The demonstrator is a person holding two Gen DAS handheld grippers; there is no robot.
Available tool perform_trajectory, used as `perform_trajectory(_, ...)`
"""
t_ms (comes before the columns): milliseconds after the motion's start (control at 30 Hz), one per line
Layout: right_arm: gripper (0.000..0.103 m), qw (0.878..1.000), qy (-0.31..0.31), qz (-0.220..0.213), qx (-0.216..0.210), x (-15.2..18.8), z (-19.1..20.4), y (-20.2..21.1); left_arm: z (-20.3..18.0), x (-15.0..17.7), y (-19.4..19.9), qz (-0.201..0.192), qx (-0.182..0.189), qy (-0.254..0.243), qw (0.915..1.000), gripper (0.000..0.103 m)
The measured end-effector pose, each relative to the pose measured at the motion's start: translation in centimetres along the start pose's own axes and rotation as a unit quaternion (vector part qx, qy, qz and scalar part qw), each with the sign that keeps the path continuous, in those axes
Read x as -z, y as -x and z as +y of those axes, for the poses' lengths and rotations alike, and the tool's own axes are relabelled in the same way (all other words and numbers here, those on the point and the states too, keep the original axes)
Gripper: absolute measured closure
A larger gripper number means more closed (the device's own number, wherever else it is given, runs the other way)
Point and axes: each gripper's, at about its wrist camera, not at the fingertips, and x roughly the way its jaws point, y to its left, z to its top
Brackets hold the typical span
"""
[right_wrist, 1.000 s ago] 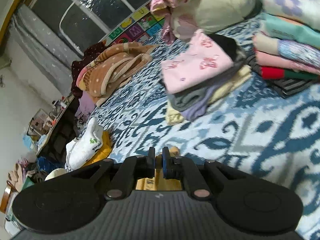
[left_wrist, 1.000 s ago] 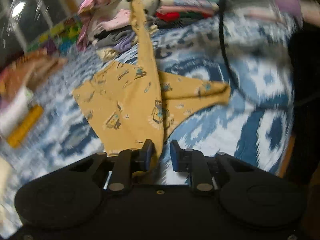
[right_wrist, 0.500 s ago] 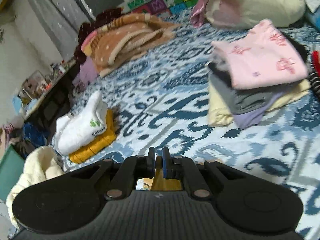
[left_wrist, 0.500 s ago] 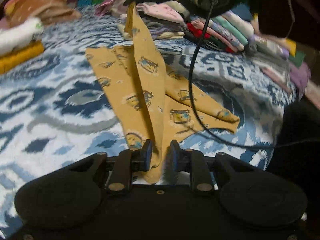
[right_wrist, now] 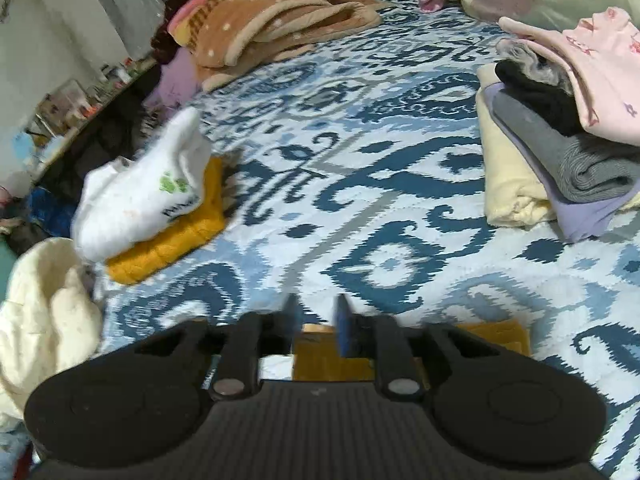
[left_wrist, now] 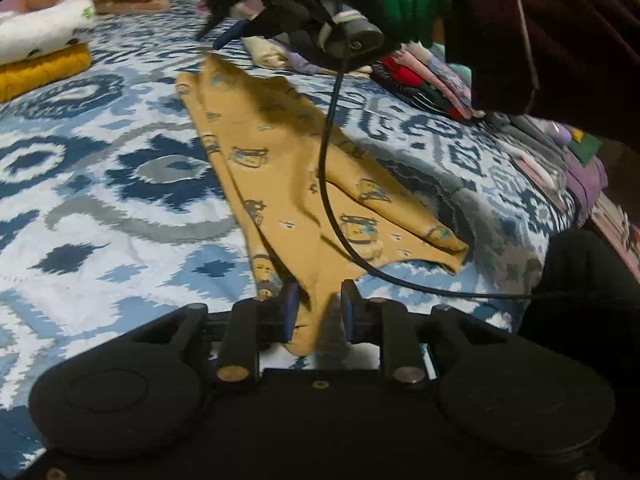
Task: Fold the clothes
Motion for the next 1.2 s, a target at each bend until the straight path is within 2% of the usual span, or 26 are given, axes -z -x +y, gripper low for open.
perform_trajectory(100,0.067,1.000,0.003,-0.014,-0.015,0.3,-0.9,2.5,-0.7,0.2,-0.2,0.001,-0.012,-0.033,0.9994,0.081)
perform_trajectory(167,0.067,1.000,0.008,-0.017,-0.022,1.1,-1.6,4.5,-0.7,0.2,-0.2,0.003,-0.015,-0.036,0.9992,0.081)
perform_trajectory(400,0.066,0.997,0.053,-0.030,-0.044,6.9,-4.0,11.8,-0.9,-0.1,0.7,0.000,-0.024,-0.040,0.9989,0.081)
perform_trajectory(467,0.067,0.997,0.040,-0.033,-0.054,8.9,-5.3,13.5,-1.0,-0.4,2.0,-0.018,-0.025,-0.033,0.9990,0.081)
perform_trajectory(567,0.066,0.997,0.021,-0.035,-0.067,11.3,-7.1,15.0,-0.5,-1.1,4.4,-0.066,-0.015,-0.002,0.9977,0.073)
perform_trajectory(633,0.066,0.996,0.009,-0.036,-0.076,12.7,-8.4,15.6,0.3,-1.9,4.8,-0.090,-0.028,0.030,0.9951,0.073)
perform_trajectory(700,0.066,0.996,-0.012,-0.033,-0.084,12.8,-9.4,14.7,1.2,-3.5,4.1,-0.098,-0.048,0.051,0.9927,0.073)
perform_trajectory(800,0.066,0.994,-0.039,-0.031,-0.099,12.5,-10.6,13.0,3.7,-7.1,1.9,-0.098,-0.057,0.075,0.9907,0.073)
perform_trajectory(1000,0.066,0.989,-0.055,-0.031,-0.134,10.4,-11.1,7.8,9.8,-14.1,-4.8,-0.095,-0.044,0.116,0.9877,0.073)
perform_trajectory(1133,0.067,0.986,-0.064,-0.024,-0.151,9.2,-11.6,5.2,11.7,-16.0,-8.9,-0.073,-0.061,0.103,0.9901,0.073)
perform_trajectory(1200,0.067,0.987,-0.057,-0.019,-0.150,8.8,-11.6,4.2,12.8,-16.2,-10.3,-0.067,-0.056,0.111,0.9900,0.073)
